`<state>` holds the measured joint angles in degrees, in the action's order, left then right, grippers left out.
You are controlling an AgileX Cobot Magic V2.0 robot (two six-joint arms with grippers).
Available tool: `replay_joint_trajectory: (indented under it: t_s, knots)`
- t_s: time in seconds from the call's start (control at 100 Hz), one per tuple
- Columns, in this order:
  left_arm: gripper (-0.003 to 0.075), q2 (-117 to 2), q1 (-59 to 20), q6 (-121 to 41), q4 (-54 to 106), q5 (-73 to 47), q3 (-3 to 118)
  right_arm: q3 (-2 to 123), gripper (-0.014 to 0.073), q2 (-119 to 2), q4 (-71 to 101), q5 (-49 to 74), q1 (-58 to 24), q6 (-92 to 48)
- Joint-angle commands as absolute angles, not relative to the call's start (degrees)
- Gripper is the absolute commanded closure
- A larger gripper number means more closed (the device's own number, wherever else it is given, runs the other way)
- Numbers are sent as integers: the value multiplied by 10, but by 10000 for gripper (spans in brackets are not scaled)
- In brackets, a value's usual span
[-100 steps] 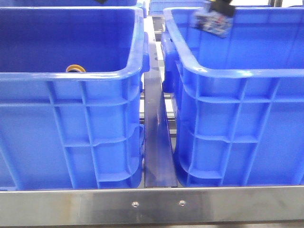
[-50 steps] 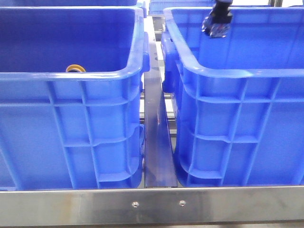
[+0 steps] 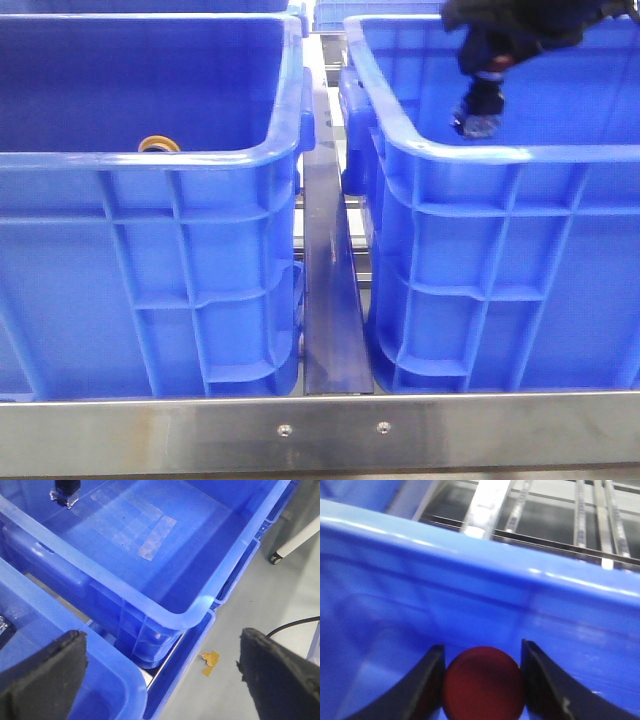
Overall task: Pick red and yellow buttons and place in box
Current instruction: 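Lower the red button into the empty crate with the right gripper and release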
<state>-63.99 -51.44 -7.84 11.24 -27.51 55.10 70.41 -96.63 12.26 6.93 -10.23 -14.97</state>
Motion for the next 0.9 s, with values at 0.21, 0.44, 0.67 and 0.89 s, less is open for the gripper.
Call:
replay_joint_trajectory:
  t_s: [0.21,0.44,0.67,0.89]
  knots:
    - [134,-626,-519,-76,122,-228,569,724,470,-981,126,-25,-87,-153]
    - [134,-626,-519,-76,122,-222,569,724,470,-986,126,-5,-72,-153]
    - [134,-626,-519,-76,123,-218,569,724,470,-1001,126,-11,-65,-153]
    - [134,-626,-519,-76,126,-218,569,724,468,-1014,128,-12,-62,-153]
